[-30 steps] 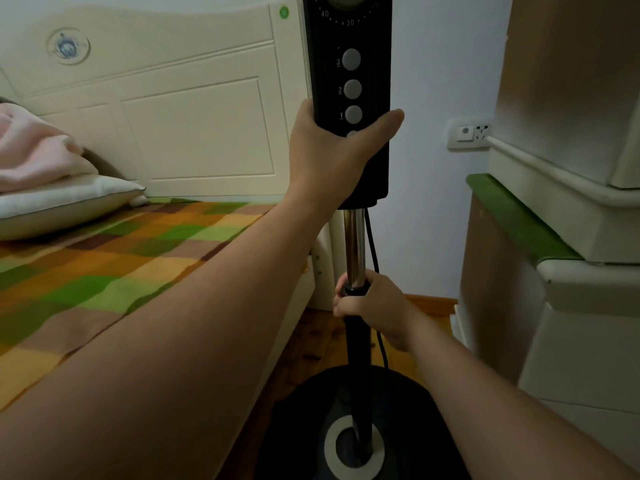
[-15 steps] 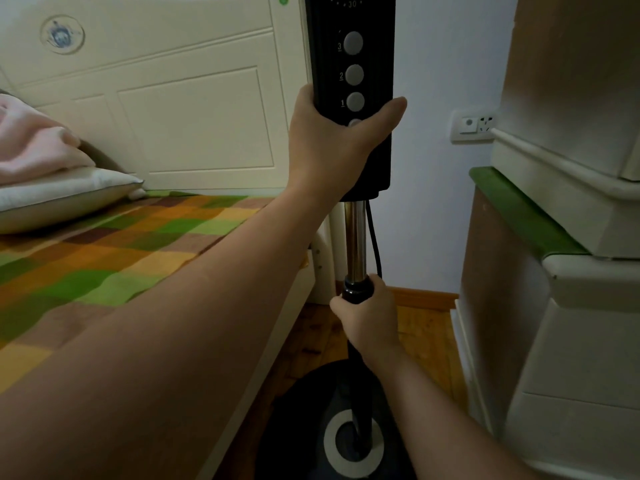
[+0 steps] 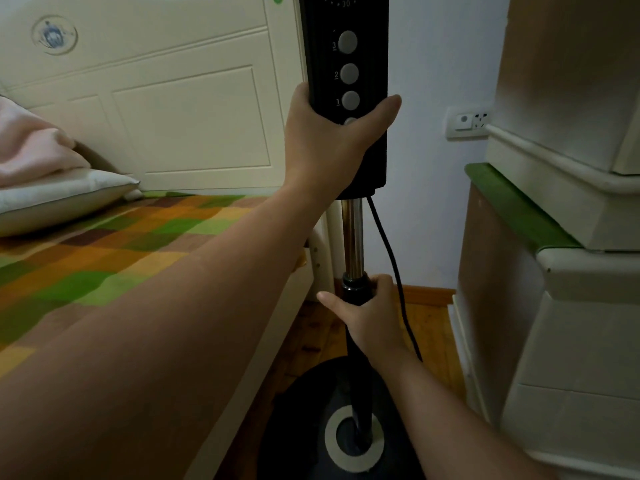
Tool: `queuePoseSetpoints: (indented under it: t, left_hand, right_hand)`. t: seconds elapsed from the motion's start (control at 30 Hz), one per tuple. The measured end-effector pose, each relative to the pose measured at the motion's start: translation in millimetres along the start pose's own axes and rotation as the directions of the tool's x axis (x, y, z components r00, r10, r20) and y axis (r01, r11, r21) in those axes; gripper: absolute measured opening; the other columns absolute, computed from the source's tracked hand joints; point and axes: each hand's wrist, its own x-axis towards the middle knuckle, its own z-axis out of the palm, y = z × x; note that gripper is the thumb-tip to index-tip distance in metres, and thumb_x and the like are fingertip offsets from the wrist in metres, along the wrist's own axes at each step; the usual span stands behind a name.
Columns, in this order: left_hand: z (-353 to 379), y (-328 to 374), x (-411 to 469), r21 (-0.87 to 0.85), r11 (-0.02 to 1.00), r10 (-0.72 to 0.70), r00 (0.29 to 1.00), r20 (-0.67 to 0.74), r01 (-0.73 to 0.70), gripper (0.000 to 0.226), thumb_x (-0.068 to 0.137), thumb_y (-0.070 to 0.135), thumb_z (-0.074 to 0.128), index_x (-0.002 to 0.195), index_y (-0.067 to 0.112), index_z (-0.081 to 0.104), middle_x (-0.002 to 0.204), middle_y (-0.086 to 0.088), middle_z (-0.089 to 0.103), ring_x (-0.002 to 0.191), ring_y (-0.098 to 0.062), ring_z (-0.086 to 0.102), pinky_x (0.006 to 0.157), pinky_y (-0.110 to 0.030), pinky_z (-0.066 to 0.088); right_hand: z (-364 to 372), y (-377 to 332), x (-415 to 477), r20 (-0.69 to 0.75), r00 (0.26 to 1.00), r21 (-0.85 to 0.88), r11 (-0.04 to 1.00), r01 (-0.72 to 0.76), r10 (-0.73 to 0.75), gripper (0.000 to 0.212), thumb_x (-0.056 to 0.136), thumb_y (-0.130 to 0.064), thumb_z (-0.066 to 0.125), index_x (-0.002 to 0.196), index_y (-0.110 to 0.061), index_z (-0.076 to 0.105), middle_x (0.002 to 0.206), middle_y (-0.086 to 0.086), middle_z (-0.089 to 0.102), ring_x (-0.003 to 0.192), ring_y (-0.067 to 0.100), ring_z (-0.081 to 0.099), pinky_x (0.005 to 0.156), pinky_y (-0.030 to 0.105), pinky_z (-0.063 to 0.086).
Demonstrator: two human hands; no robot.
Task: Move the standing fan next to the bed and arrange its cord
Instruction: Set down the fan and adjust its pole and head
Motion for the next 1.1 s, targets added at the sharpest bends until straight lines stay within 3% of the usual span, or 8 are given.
queuePoseSetpoints:
  t: [0.13,0.27,0.4,0.6,0.8,0.9,1.0,1.1]
  left_hand:
    - [-1.1,-0.5,1.6,-0.003,1.000,-0.010,1.000,-0.008,0.010,0.057,0.068,0.031,0.091,0.112,0.014,0.058,0.098,0.006,0.070,0.081,0.000,0.070,0.066,-0.018,0.058]
    - [0.1,0.1,0.8,0.007,1.000,-0.006,1.000,-0.006,0.006,0.058,0.068,0.031,0.091,0.113,0.013,0.059,0.098,0.005,0.071,0.082,-0.003,0.071,0.068,-0.020,0.060]
    - [0.0,-1.2,-0.1,-0.002,1.000,0.000,1.000,0.002,0.000,0.059,0.069,0.030,0.090,0.115,0.012,0.058,0.101,0.003,0.070,0.084,-0.003,0.070,0.068,-0.019,0.059]
    - [0.0,-2.0,-1.3,-0.002,1.000,-0.001,1.000,-0.009,0.001,0.059,0.069,0.031,0.090,0.115,0.012,0.059,0.100,0.003,0.071,0.084,-0.005,0.071,0.067,-0.018,0.058]
    - [0.4,-4.3,-3.4,0.003,1.000,-0.001,1.000,-0.001,0.001,0.060,0.069,0.031,0.090,0.116,0.012,0.058,0.101,0.003,0.070,0.084,-0.003,0.070,0.065,-0.015,0.056]
    - [0.7,-4.8,-2.9,0.002,1.000,-0.003,1.000,-0.001,0.003,0.059,0.068,0.032,0.090,0.114,0.014,0.058,0.100,0.004,0.070,0.083,-0.003,0.070,0.064,-0.016,0.056]
    - [0.7,-4.9,-2.7,0.002,1.000,-0.001,1.000,-0.004,0.001,0.057,0.068,0.031,0.090,0.113,0.014,0.059,0.098,0.005,0.071,0.082,-0.003,0.071,0.064,-0.015,0.056]
    - [0.2,-5.5,-3.3,0.003,1.000,0.007,1.000,-0.001,-0.007,0.059,0.068,0.032,0.090,0.114,0.013,0.059,0.099,0.004,0.071,0.084,-0.003,0.071,0.066,-0.016,0.056]
  right_hand:
    - [-4.7,1.6,2.7,0.071,0.997,0.023,0.999,-0.044,0.043,0.049,0.070,-0.033,0.089,0.098,-0.025,0.050,0.098,-0.003,0.061,0.084,0.006,0.062,0.065,0.013,0.043]
    - [-15.6,-0.5,8.4,0.217,0.967,0.123,0.978,-0.166,0.137,0.044,0.068,-0.024,0.090,0.101,-0.027,0.060,0.095,-0.012,0.070,0.085,0.000,0.066,0.069,0.018,0.046]
    - [-22.1,-0.2,9.9,0.322,0.936,0.208,0.954,-0.216,0.142,0.043,0.068,-0.019,0.084,0.106,-0.028,0.068,0.099,-0.010,0.074,0.093,0.007,0.069,0.074,0.024,0.049]
    - [-13.4,-1.3,1.8,0.161,0.977,0.113,0.981,-0.159,0.140,0.066,0.064,-0.047,0.090,0.112,-0.026,0.048,0.110,-0.006,0.061,0.098,0.007,0.061,0.071,0.019,0.043]
    - [-14.8,1.4,1.5,0.182,0.976,0.202,0.967,-0.157,0.120,0.045,0.068,-0.027,0.086,0.103,-0.019,0.058,0.099,-0.001,0.067,0.090,0.015,0.066,0.069,0.025,0.048]
    - [-16.9,2.9,2.6,0.214,0.971,0.248,0.955,-0.161,0.108,0.038,0.063,-0.027,0.079,0.098,-0.020,0.066,0.088,-0.003,0.069,0.089,0.018,0.067,0.070,0.029,0.049]
    - [-15.8,4.3,2.7,0.223,0.970,0.256,0.955,-0.148,0.091,0.032,0.067,-0.028,0.076,0.097,-0.027,0.067,0.094,-0.002,0.068,0.095,0.021,0.065,0.074,0.029,0.049]
    - [-10.6,4.5,1.4,0.186,0.980,0.204,0.973,-0.111,0.072,0.053,0.070,-0.040,0.085,0.109,-0.026,0.052,0.108,-0.003,0.061,0.090,-0.001,0.063,0.067,0.016,0.050]
